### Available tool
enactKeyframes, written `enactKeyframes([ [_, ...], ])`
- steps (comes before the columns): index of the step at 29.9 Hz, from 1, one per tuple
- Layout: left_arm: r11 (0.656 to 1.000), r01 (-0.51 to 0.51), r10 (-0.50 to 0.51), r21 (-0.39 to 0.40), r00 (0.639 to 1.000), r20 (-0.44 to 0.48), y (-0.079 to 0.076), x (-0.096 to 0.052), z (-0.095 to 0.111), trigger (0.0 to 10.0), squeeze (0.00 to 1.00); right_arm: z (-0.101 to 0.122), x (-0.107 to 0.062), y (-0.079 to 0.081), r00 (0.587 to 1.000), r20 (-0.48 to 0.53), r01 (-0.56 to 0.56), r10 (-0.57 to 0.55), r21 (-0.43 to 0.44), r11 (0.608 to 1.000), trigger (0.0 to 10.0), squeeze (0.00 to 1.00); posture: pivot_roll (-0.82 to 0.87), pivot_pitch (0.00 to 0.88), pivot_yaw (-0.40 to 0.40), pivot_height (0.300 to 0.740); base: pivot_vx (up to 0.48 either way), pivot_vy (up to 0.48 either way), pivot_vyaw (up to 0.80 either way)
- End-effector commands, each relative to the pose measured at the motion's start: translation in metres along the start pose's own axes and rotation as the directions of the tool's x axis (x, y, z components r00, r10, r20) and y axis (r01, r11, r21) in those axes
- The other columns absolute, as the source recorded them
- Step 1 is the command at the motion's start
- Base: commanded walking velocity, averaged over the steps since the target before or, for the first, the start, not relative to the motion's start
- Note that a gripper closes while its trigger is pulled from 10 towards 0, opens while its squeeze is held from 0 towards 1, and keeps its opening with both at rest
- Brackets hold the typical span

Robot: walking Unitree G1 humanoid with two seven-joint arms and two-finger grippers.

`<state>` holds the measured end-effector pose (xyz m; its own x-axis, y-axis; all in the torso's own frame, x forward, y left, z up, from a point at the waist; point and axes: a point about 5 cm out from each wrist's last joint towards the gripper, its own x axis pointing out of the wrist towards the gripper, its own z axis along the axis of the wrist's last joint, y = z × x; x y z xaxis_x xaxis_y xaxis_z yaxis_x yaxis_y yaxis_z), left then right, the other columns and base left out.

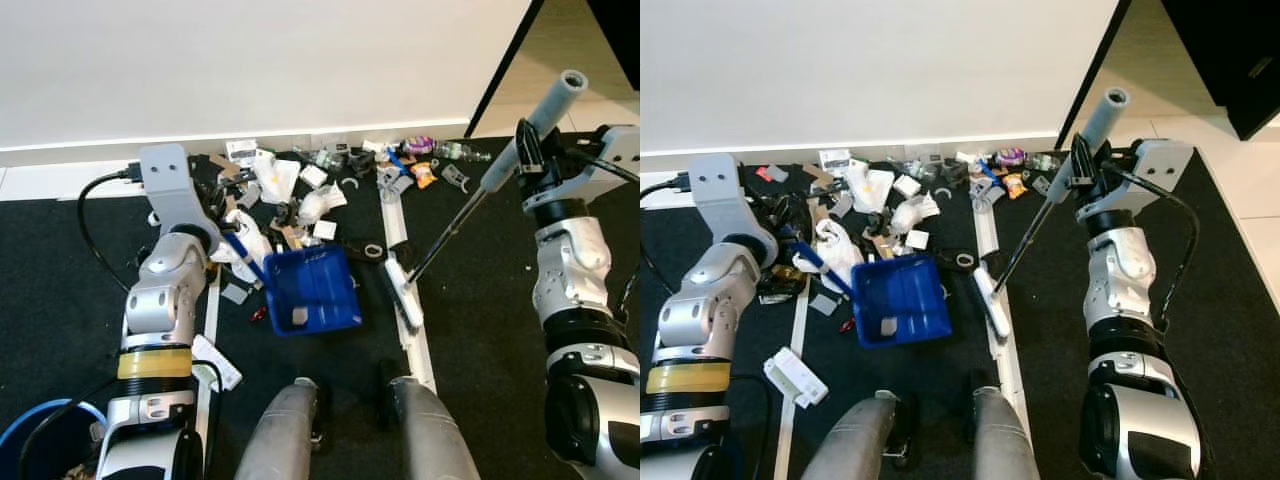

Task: Sweep floor

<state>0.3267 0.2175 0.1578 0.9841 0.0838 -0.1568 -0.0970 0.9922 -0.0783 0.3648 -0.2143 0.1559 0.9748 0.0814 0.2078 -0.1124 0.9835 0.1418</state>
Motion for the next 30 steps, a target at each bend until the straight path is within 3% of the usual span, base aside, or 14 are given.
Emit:
enactKeyframes([
  [1, 1.0, 0.004, -0.004, 0.007, 0.999, 0.049, 0.003, -0.003, 0.012, 10.0, 0.0, -0.007, -0.004, 0.003, 1.0, -0.022, 0.006, -0.006, -0.021, 1.0, 10.0, 0.0, 0.01, 0.182, 0.03, 0.74, 0.0, 0.0, 0.0],
  [8, 0.998, -0.014, 0.01, 0.065, 0.998, 0.069, 0.011, -0.009, 0.014, 10.0, 0.0, -0.011, -0.009, 0.01, 1.0, 0.0, -0.01, 0.01, -0.023, 1.0, 10.0, 0.0, 0.0, 0.184, 0.038, 0.74, 0.0, 0.0, 0.0],
  [13, 0.991, -0.034, 0.023, 0.13, 0.996, 0.086, 0.019, -0.014, 0.016, 10.0, 0.0, -0.01, -0.013, 0.02, 0.997, 0.001, -0.079, 0.08, -0.115, 0.99, 10.0, 0.0, 0.0, 0.186, 0.041, 0.74, 0.0, 0.0, 0.0],
  [17, 0.987, -0.031, 0.021, 0.157, 0.998, 0.065, 0.021, -0.014, 0.013, 10.0, 0.0, -0.005, -0.011, 0.022, 0.997, 0.029, -0.073, 0.074, -0.05, 0.996, 10.0, 0.0, 0.0, 0.184, 0.042, 0.74, 0.0, 0.0, 0.0],
  [23, 0.986, -0.039, 0.037, 0.165, 0.999, 0.017, 0.021, -0.012, 0.007, 10.0, 0.0, 0.0, -0.007, 0.02, 0.996, 0.05, -0.067, 0.072, -0.096, 0.993, 10.0, 0.0, 0.0, 0.185, 0.04, 0.74, 0.0, 0.0, 0.0],
  [30, 0.985, -0.058, 0.055, 0.165, 0.998, 0.024, 0.019, -0.01, 0.007, 10.0, 0.0, 0.001, -0.007, 0.019, 0.997, 0.05, -0.047, 0.051, -0.07, 0.996, 10.0, 0.0, 0.0, 0.186, 0.039, 0.74, 0.0, 0.0, 0.0],
])
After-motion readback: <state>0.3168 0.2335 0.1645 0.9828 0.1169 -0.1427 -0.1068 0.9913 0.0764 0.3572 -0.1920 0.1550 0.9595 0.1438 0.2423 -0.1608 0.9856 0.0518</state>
